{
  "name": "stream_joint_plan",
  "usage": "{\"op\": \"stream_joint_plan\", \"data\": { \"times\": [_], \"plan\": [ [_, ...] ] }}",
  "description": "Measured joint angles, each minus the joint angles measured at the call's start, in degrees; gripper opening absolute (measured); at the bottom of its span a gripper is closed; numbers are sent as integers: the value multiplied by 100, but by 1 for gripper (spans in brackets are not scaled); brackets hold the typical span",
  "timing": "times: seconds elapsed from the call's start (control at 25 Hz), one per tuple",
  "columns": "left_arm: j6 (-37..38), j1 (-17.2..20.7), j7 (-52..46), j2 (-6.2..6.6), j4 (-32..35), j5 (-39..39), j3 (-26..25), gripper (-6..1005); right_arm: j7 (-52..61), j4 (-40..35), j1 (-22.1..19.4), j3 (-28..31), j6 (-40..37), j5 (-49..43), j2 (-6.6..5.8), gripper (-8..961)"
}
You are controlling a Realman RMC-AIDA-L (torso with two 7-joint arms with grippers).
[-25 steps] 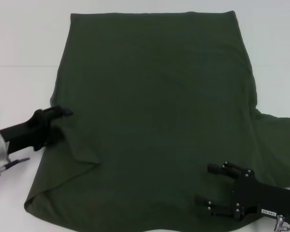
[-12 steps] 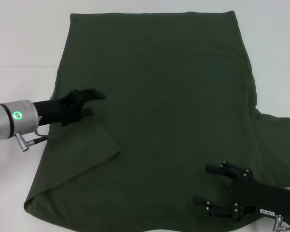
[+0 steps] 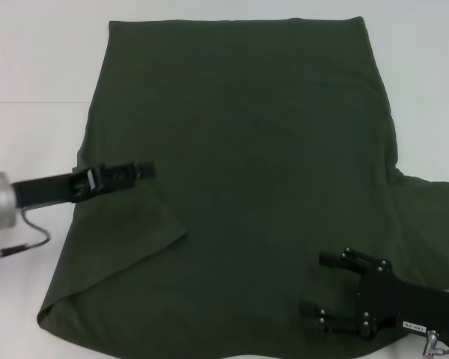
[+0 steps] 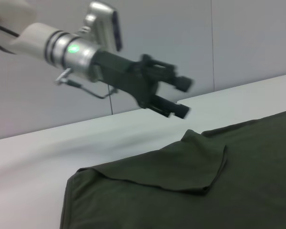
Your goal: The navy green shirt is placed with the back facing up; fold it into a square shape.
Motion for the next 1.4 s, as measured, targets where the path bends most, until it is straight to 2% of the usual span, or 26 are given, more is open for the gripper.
{"op": "stream_joint_plan", "data": {
  "times": [0.2, 0.24, 0.44, 0.56, 0.64, 0.8, 0.88, 1.08, 1.16, 1.28, 1.4],
  "plan": [
    [812, 449, 1898, 43, 363, -104, -5, 735, 0, 0, 38, 3, 3, 0, -6, 924],
    [894, 566, 2352, 25, 482, -122, 16, 735, 1, 0, 60, 3, 7, 0, -5, 924],
    [1042, 884, 3280, -35, 779, -39, 378, 736, 16, 0, 91, 2, 9, 0, -4, 924],
    [1116, 1085, 4061, -153, 879, -36, 462, 737, 21, 0, 92, 0, 36, 0, -4, 925],
    [1102, 1189, 4380, -248, 981, -35, 469, 737, 19, 0, 81, 5, 39, 1, -4, 925],
    [1081, 1343, 4677, -417, 1179, -34, 532, 816, -13, 0, 41, 64, 56, 6, -2, 925],
    [1028, 1387, 4770, -459, 1224, -25, 562, 856, -15, 0, 29, 138, 66, 8, 2, 925],
    [881, 1406, 4846, -470, 1257, 110, 563, 858, 122, 1, -19, 439, -86, 10, 3, 924],
    [896, 1402, 4830, -462, 1268, 115, 533, 858, 490, -22, -56, 734, -312, 10, -10, 924],
    [950, 1413, 4825, -439, 1284, 84, 521, 857, 1817, -367, -118, 1111, -693, 4, -76, 924],
    [1026, 1412, 4828, -430, 1301, 80, 514, 857, 4078, -1114, -125, 1096, -816, -191, -223, 925]
  ]
}}
